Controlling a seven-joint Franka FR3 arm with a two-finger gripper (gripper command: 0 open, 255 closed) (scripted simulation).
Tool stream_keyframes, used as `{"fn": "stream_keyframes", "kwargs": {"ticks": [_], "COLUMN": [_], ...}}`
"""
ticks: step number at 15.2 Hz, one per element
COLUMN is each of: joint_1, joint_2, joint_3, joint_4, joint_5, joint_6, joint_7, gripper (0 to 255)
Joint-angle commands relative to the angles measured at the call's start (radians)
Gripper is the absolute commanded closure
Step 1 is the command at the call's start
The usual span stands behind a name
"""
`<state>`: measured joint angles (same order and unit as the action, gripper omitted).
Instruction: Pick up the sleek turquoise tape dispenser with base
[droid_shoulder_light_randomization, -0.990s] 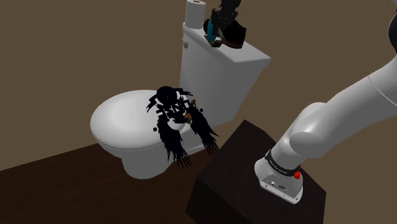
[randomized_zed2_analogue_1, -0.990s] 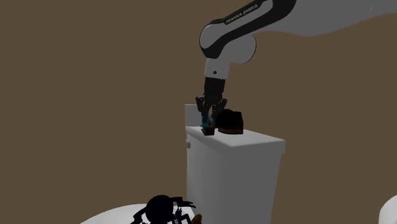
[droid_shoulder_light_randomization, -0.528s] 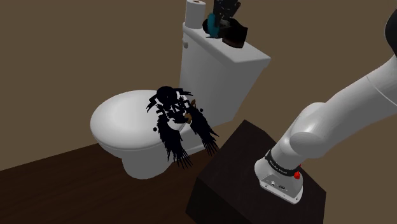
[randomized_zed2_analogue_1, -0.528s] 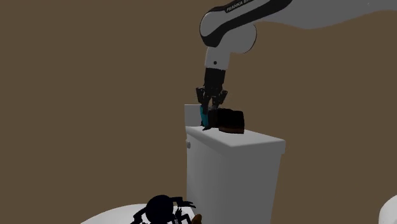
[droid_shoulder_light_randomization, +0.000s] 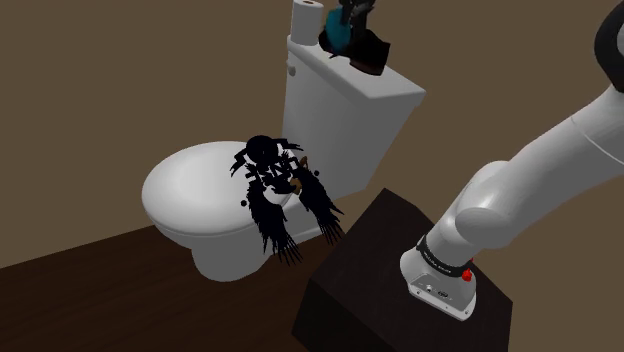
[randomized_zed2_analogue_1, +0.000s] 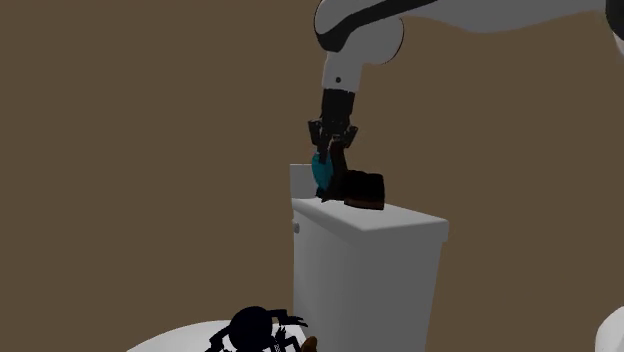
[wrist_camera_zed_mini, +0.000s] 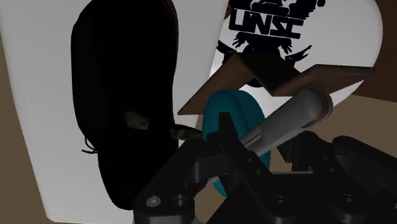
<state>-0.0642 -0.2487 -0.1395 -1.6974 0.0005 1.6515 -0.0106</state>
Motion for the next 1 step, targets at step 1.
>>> {"fn": "stream_keyframes", "kwargs": {"ticks": [1], "joint_1": [0.0], "joint_2": [0.005], "joint_3": [0.0], "joint_4": [0.013], "joint_5": [0.0], "joint_6": [-0.008], "joint_7": [0.001], "gripper": [255]}}
